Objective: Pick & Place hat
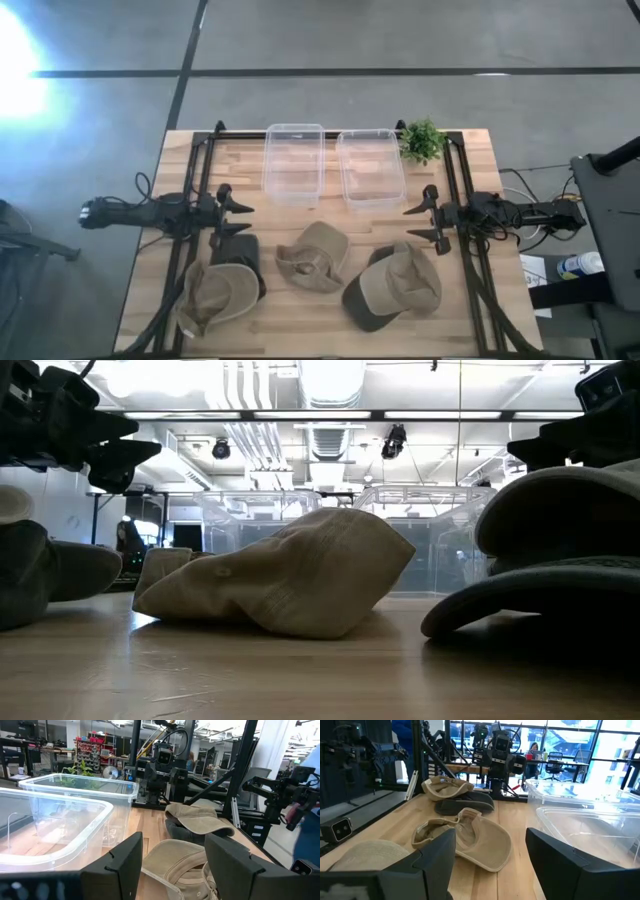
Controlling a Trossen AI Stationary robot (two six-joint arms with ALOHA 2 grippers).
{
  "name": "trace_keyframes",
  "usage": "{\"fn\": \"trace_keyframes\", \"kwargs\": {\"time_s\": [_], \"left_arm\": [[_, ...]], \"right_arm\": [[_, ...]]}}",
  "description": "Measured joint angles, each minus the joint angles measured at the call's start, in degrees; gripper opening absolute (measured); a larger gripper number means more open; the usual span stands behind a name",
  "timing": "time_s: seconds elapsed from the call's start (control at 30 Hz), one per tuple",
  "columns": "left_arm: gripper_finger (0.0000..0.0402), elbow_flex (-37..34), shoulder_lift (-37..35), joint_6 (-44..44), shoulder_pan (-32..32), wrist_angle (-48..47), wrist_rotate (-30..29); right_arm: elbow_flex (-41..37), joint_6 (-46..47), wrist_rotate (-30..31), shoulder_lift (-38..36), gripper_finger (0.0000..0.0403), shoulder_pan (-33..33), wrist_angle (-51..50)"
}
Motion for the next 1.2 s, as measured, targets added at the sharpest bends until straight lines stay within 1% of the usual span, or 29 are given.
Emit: {"fn": "trace_keyframes", "kwargs": {"time_s": [0.03, 0.07, 0.13, 0.17, 0.2, 0.23, 0.4, 0.47, 0.53, 0.63, 0.8, 0.87, 1.0, 1.03, 1.1, 1.2], "left_arm": [[0.0208, 0.0, 0.0, 0.0, 0.0, 0.0, 0.0], [0.0208, 0.0, 0.0, 0.0, 0.0, 0.0, 0.0], [0.0208, 0.0, 0.0, 0.0, 0.0, 0.0, 0.0], [0.0208, 0.0, 0.0, 0.0, 0.0, 0.0, 0.0], [0.0208, 0.0, 0.0, 0.0, 0.0, 0.0, 0.0], [0.0208, 0.0, 0.0, 0.0, 0.0, 0.0, 0.0], [0.0208, 0.0, 0.0, 0.0, 0.0, 0.0, 0.0], [0.0208, 0.0, 0.0, 0.0, 0.0, 0.0, 0.0], [0.0208, 0.0, 0.0, 0.0, 0.0, 0.0, 0.0], [0.0208, 0.0, 0.0, -0.1, 0.0, 0.0, -0.1], [0.0208, 0.0, 0.0, -4.5, 0.0, 1.7, -2.6], [0.0208, 0.0, 0.0, -12.2, 0.0, 4.1, -2.4], [0.0208, 0.0, 0.0, -34.5, 0.0, 9.5, -2.1], [0.0208, 0.0, 0.0, -38.7, 0.0, 10.5, -2.2], [0.0208, 0.0, -0.1, -43.0, 0.0, 11.4, -3.2], [0.0208, 0.0, 0.0, -42.2, 0.0, 10.9, -6.3]], "right_arm": [[0.0, -0.2, 0.4, 0.0, 0.0237, 0.0, 0.1], [0.0, -0.2, 3.0, 0.0, 0.0237, 0.0, 0.7], [0.0, 0.0, 10.5, 0.2, 0.0237, 0.0, 1.3], [0.0, 1.5, 13.4, 0.2, 0.0237, 0.0, 1.6], [0.0, 5.2, 15.1, 0.3, 0.0237, 0.0, 1.8], [0.0, 11.1, 15.9, 0.3, 0.0237, 0.0, 1.7], [0.0, 49.6, 16.3, 0.2, 0.0237, 0.0, 1.7], [0.0, 60.6, 16.3, 0.2, 0.0237, 0.0, 1.8], [0.0, 68.1, 16.4, 0.2, 0.0237, 0.0, 1.7], [0.0, 69.5, 19.0, 0.3, 0.0237, 0.0, 1.9], [0.0, 73.1, 23.9, 0.4, 0.0237, 0.0, 3.8], [0.0, 75.2, 24.7, 0.9, 0.0237, 0.0, 6.7], [0.0, 79.9, 23.7, 4.8, 0.0237, 0.1, 12.9], [0.0, 81.5, 22.8, 6.4, 0.0237, 0.1, 13.4], [0.5, 84.9, 20.7, 10.3, 0.0236, 0.3, 12.4], [3.5, 89.8, 17.0, 17.8, 0.023, 1.9, 9.1]]}}
